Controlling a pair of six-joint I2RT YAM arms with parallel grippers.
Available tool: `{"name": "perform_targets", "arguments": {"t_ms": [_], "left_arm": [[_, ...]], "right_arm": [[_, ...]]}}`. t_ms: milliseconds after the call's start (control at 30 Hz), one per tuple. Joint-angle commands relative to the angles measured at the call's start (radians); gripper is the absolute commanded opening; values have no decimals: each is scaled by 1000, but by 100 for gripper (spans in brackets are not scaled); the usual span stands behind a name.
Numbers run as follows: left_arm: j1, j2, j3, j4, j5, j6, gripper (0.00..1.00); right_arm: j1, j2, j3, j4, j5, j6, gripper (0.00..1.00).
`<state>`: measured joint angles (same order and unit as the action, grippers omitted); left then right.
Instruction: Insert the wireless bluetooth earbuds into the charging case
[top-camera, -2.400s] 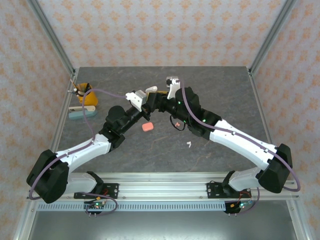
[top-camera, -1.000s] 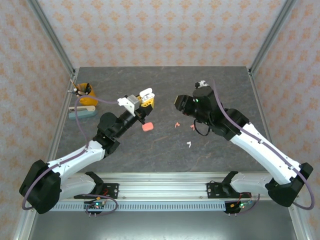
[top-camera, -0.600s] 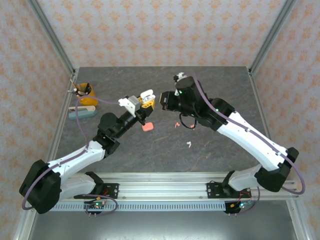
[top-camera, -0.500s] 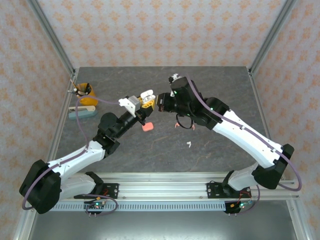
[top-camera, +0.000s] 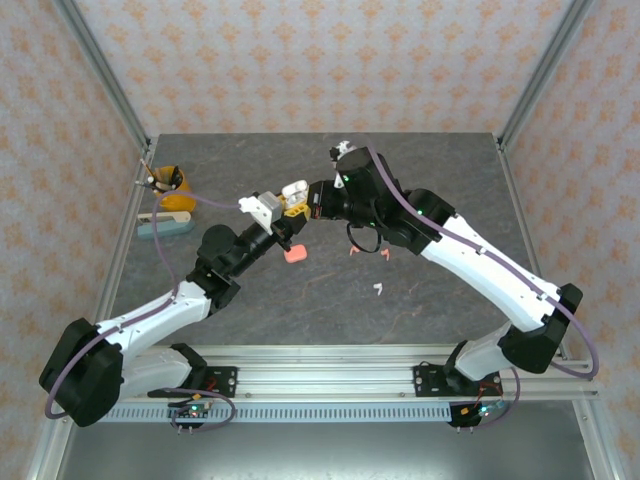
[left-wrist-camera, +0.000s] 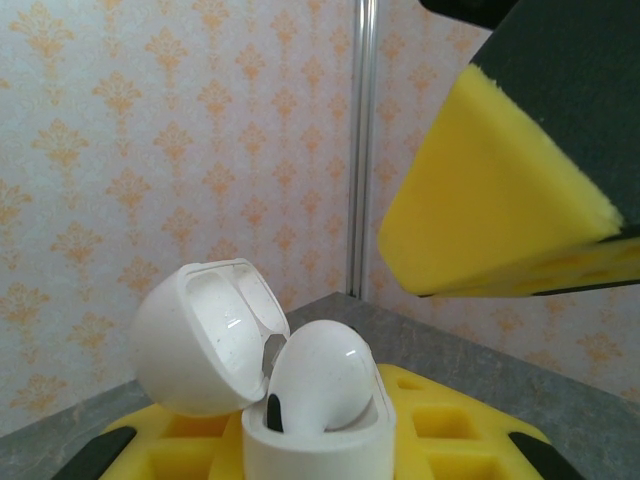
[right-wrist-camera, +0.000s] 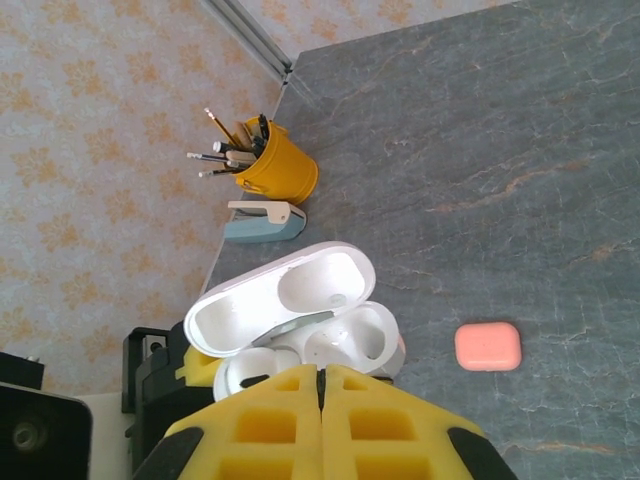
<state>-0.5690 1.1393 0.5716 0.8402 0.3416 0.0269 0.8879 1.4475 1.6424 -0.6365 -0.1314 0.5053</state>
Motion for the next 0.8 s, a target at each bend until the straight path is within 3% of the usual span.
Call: {"name": "perform_targets", "arguments": {"t_ms": [0,767], "left_arm": [[1,7,1,22,23,2,0],[1,11,5,28,22,0,0]], "right_arm": [[12,17,44,-2,-8,-19,6],[38,75,73,10,-50,-15,5]]}}
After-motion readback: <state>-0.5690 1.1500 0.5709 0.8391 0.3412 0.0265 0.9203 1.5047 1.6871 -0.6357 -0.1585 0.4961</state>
